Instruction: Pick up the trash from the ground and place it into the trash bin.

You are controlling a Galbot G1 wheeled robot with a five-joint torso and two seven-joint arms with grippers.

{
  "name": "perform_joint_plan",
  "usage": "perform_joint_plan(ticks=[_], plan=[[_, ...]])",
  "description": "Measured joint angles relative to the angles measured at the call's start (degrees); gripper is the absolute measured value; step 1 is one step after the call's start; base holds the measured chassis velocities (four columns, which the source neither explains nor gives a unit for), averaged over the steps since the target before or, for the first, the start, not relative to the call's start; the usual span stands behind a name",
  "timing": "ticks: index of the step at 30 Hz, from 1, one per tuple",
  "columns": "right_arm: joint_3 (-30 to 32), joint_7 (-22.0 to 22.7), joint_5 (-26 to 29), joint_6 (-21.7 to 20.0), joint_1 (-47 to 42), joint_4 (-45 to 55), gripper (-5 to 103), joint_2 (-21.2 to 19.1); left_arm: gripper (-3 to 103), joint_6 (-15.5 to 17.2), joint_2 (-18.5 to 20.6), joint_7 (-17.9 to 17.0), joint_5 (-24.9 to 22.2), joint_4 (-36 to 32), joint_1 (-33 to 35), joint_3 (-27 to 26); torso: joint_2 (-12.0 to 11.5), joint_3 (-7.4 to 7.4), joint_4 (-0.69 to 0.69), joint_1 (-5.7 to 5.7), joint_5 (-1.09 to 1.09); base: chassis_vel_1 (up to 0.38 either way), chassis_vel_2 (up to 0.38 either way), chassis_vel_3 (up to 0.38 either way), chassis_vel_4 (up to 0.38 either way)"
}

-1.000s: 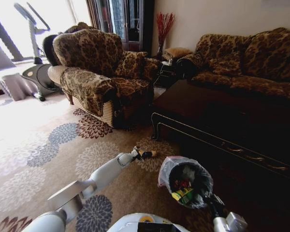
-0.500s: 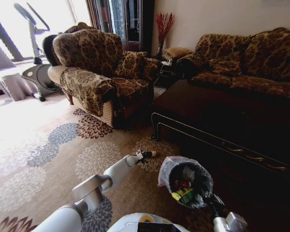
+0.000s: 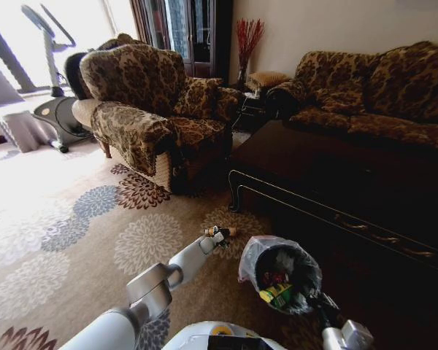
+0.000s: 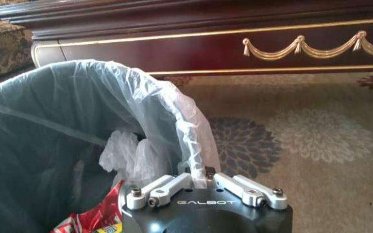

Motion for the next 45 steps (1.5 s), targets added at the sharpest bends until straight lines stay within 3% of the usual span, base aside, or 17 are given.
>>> perform_joint_plan(ticks=[25,32,37,44,45], plan=[[0.01,0.01,0.00,0.00,0.00,0.00,0,0.00,100,0.21,1.32,-0.70,0.39,-0.96,0.63,-2.51,0.00,0.00,-0.03,0.00,-0.01,-0.047,-0.045,0.039,0.045],[-0.02,0.00,0.00,0.00,0.00,0.00,0,0.00,100,1.05,2.10,-1.52,0.62,-0.80,0.49,-3.18,0.00,0.00,0.04,0.00,-0.01,-0.008,-0.003,0.001,0.005],[-0.02,0.00,0.00,0.00,0.00,0.00,0,0.00,100,2.89,1.56,-2.53,-4.41,-0.65,0.88,-3.87,0.00,0.00,-0.03,0.00,-0.02,0.000,0.000,0.000,0.000],[-0.01,0.00,0.00,0.00,0.00,0.00,0,0.00,100,2.94,2.54,-2.53,-5.01,-1.49,1.54,-4.41,0.00,0.00,0.01,0.00,-0.01,0.000,0.000,0.000,0.000],[0.53,0.67,-1.66,-0.12,-0.58,0.89,0,-0.39,100,2.93,2.57,-2.53,-5.04,-1.48,1.51,-4.56,-0.01,0.00,0.01,0.00,0.08,0.000,0.000,0.000,0.000]])
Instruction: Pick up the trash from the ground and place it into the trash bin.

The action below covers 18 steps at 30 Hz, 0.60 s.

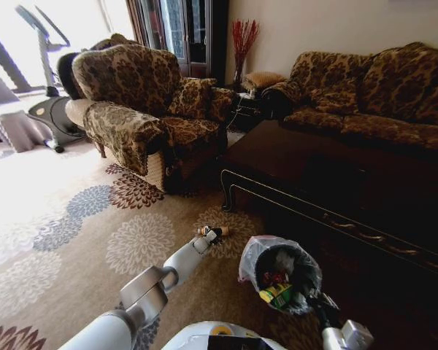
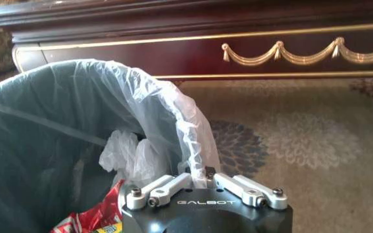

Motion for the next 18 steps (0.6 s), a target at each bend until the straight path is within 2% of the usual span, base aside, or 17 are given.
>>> perform_joint_plan(ticks=[1,2,3,4,5,6,7,10,13,18], plan=[[0.00,0.00,0.00,0.00,0.00,0.00,0,0.00,100,0.00,0.00,0.00,0.00,0.00,0.00,0.00,0.00,0.00,0.00,0.00,0.00,0.000,0.000,0.000,0.000],[1.09,0.89,-1.71,-0.51,-1.14,1.61,0,-0.58,100,0.00,0.07,0.00,0.00,0.08,-0.06,-0.22,0.01,0.00,0.01,0.00,-0.09,0.000,0.000,0.000,0.000],[1.72,1.36,-2.21,-1.09,-1.77,2.60,0,-0.83,100,-0.03,0.05,0.00,-0.01,0.09,-0.11,-0.34,0.01,0.00,-0.02,0.00,-0.20,0.000,0.000,0.000,0.000],[1.78,1.41,-2.20,-1.31,-1.99,2.96,0,-0.90,100,-0.05,0.01,0.01,-0.01,0.08,-0.12,-0.37,0.01,0.00,-0.05,0.00,-0.21,0.000,0.000,0.000,0.000],[1.78,1.41,-2.20,-1.31,-1.99,2.96,0,-0.90,100,-0.05,0.01,0.01,-0.01,0.08,-0.12,-0.37,0.01,0.00,-0.05,0.00,-0.21,0.000,0.000,0.000,0.000],[1.79,1.33,-1.89,-1.64,-2.32,3.59,0,-1.05,100,-0.08,0.00,0.04,-0.02,0.06,-0.12,-0.38,0.02,0.00,-0.04,0.00,-0.07,0.000,0.000,0.000,0.000],[1.88,1.38,-1.53,-1.86,-2.54,3.99,0,-1.15,100,-0.10,0.07,0.05,-0.01,0.05,-0.12,-0.44,0.02,-0.01,0.01,0.00,-0.02,0.000,0.000,0.000,0.000],[2.27,1.48,-0.59,-2.91,-3.17,4.91,0,-1.25,100,-0.14,0.01,0.13,-0.03,0.05,-0.07,-0.47,0.02,0.00,0.00,0.00,-0.12,0.000,0.000,0.000,0.000],[2.02,1.51,1.63,-4.83,-3.82,6.13,0,-1.12,100,-0.16,-0.08,0.23,-0.03,0.05,-0.07,-0.51,0.02,0.00,-0.01,0.00,-0.09,0.000,0.000,0.000,0.000],[1.76,1.46,2.64,-5.45,-3.35,4.82,0,-0.96,100,-0.31,-0.22,0.34,-0.03,0.44,-0.09,-0.48,0.02,0.00,-0.01,0.00,-0.09,0.000,0.000,0.000,0.000]])
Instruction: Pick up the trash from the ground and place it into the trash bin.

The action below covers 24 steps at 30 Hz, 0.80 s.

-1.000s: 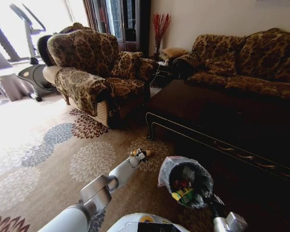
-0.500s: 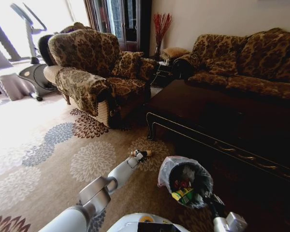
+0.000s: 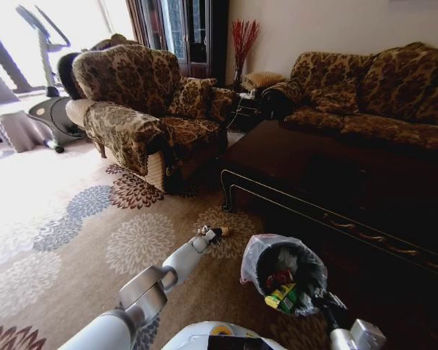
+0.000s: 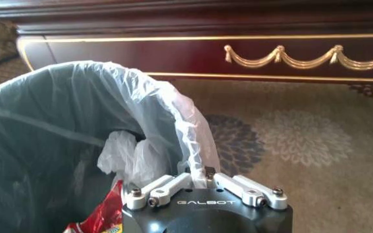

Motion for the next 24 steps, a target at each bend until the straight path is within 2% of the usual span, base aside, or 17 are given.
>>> perform_joint_plan(ticks=[8,16,24], plan=[[1.58,-1.98,-1.38,2.35,0.81,-4.80,0,-0.35,100,-0.31,-0.87,-0.26,0.21,1.17,-0.04,-0.09,0.00,0.00,-0.01,0.00,0.00,0.000,0.000,0.000,0.000],[2.13,-2.87,-1.64,7.95,1.50,-6.83,0,-0.11,100,-0.33,-1.30,-1.35,0.48,1.57,0.14,-0.92,0.00,0.00,0.00,0.00,0.00,0.000,0.000,0.000,0.000],[2.47,-4.43,-0.08,7.22,0.96,-6.01,0,-0.41,100,-0.32,-0.57,-1.19,0.59,0.78,0.47,-1.44,-0.01,0.00,0.00,0.00,0.00,0.000,0.000,0.000,0.000]])
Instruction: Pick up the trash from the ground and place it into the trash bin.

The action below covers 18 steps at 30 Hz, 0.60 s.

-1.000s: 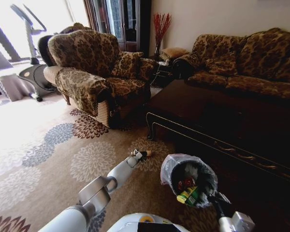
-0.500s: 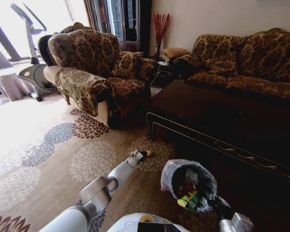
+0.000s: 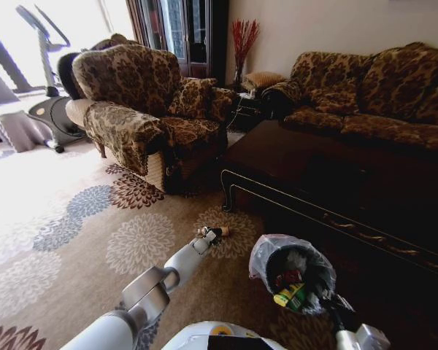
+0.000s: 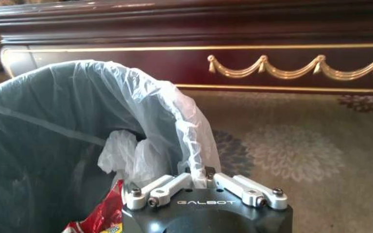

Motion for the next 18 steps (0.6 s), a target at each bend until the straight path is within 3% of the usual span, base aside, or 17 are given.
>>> perform_joint_plan(ticks=[18], plan=[[-1.45,0.23,-1.25,-0.32,0.24,-0.11,0,0.64,100,-1.21,1.03,0.87,2.42,-0.69,0.56,1.77,-0.01,0.00,0.01,0.00,0.00,-0.016,0.011,0.014,-0.012]])
